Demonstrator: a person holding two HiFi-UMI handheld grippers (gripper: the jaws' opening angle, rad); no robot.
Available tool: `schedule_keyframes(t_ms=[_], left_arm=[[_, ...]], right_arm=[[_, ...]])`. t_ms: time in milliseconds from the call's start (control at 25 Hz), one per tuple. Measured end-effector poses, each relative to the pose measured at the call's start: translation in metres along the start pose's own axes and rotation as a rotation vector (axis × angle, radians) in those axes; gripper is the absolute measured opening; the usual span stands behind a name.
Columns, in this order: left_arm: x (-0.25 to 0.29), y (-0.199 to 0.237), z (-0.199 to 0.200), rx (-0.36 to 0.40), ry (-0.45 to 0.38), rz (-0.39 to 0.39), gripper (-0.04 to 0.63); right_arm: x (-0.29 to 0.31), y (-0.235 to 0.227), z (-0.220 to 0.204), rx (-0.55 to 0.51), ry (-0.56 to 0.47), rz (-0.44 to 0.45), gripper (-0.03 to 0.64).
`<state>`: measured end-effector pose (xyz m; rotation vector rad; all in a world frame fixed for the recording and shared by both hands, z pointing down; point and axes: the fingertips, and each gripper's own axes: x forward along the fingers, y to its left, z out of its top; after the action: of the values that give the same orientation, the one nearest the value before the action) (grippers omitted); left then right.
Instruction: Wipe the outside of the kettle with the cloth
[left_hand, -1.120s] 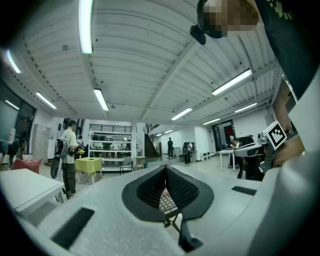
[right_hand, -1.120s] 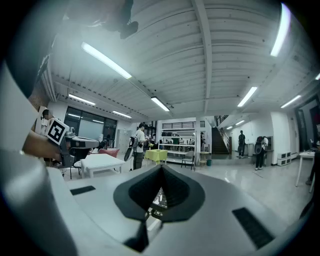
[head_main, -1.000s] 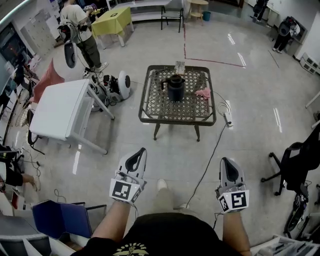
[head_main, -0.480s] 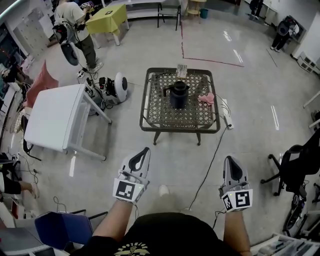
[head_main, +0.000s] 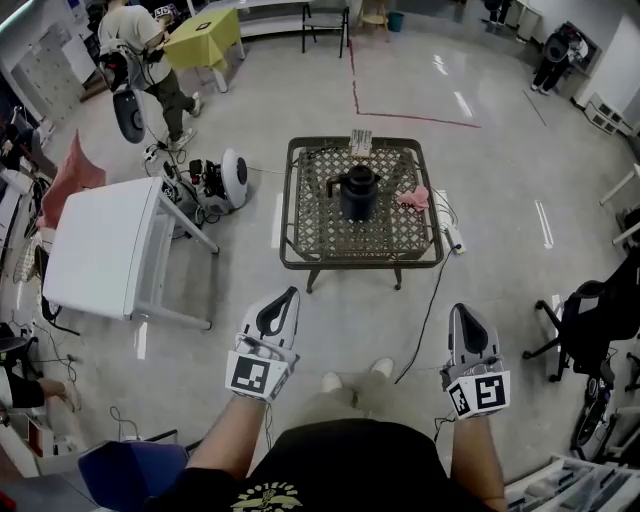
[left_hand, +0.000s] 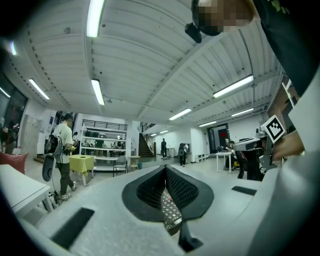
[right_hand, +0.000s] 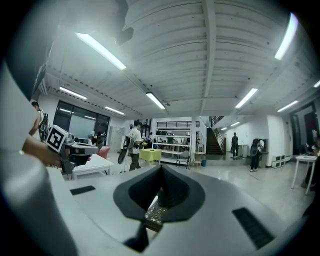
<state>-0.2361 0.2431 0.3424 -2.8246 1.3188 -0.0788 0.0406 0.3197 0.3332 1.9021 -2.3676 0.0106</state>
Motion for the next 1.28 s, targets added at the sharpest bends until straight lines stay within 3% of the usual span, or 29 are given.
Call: schedule_keyframes(t_ms=[520, 1280], left_arm=[[0.054, 0.022, -0.004, -0.015, -0.004, 0.012, 0.008], [0.165, 0.049, -0.036, -0.024, 0.073, 0.030, 0.008]], right_arm=[[0.058, -0.021, -0.017, 0.005, 0.034, 0.028, 0.008], [0.154, -0.082, -0.048, 0.041, 0.093, 0.073, 0.008]])
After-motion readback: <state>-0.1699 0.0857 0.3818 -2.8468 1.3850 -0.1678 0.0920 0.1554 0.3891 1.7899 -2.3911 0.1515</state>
